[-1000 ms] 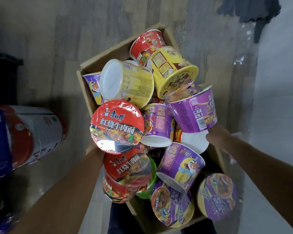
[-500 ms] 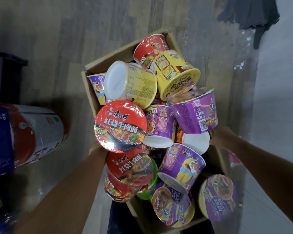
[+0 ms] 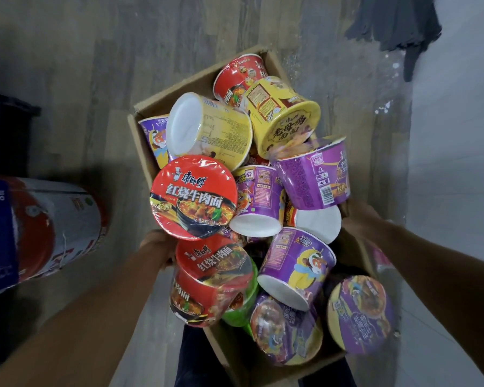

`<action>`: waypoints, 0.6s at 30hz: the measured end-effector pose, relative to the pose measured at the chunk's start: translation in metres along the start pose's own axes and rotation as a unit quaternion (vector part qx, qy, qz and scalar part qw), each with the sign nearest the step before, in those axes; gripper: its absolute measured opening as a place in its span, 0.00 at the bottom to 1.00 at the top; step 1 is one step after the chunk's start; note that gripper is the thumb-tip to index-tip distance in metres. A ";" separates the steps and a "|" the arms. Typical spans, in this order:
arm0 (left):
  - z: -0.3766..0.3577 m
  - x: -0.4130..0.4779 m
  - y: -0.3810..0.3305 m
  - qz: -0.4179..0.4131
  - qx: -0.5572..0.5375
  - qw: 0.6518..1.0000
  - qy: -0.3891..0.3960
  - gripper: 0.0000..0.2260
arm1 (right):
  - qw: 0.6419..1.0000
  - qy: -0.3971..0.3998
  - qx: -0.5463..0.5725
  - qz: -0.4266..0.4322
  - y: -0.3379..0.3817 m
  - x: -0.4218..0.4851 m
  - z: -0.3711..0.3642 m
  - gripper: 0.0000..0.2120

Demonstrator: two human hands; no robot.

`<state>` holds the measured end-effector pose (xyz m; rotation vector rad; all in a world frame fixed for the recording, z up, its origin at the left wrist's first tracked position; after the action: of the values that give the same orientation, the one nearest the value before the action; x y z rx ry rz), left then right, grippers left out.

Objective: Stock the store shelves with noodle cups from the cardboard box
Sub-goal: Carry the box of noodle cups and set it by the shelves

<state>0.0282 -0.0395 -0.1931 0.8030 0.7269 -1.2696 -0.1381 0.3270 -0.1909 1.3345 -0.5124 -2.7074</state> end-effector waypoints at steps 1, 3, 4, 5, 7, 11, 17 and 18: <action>0.003 -0.002 -0.001 -0.012 0.026 1.000 -0.010 0.15 | 1.000 -0.017 0.014 -0.003 0.003 -0.002 0.004 0.16; 0.008 -0.007 -0.004 -0.027 0.047 0.998 -0.014 0.12 | 0.998 -0.054 0.022 -0.012 0.009 -0.007 0.010 0.17; 0.010 -0.010 -0.006 -0.036 0.056 0.998 -0.013 0.11 | 0.997 -0.075 0.020 -0.015 0.011 -0.009 0.014 0.15; 0.012 -0.011 -0.008 -0.059 0.071 0.996 -0.020 0.12 | 0.996 -0.092 0.016 -0.018 0.013 -0.011 0.018 0.14; 0.016 -0.015 -0.010 -0.096 0.109 0.988 -0.043 0.14 | 0.993 -0.119 0.014 -0.022 0.018 -0.017 0.022 0.07; 0.022 -0.017 -0.002 -0.108 0.093 0.989 -0.048 0.12 | 0.987 -0.152 0.046 -0.039 0.013 -0.017 0.023 0.13; 0.046 -0.036 -0.001 -0.120 0.065 0.990 -0.037 0.10 | 0.983 -0.161 0.088 -0.029 0.022 -0.018 0.043 0.05; 0.054 -0.042 -0.005 -0.126 0.062 0.989 -0.038 0.09 | 0.984 -0.153 0.086 -0.027 0.021 -0.016 0.049 0.05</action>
<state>0.0185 -0.0634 -0.1291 0.7763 0.7086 -1.5770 -0.1684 0.3235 -0.1443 0.9775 -0.7627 -2.9894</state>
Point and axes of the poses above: each hand's wrist, its own x-axis towards the middle knuckle, its own z-axis out of the back of the hand, y = z × x, the point moved 3 cm from there along x, towards the middle knuckle, and after that the axes turned 11 degrees about z, right-handed, at the moved point
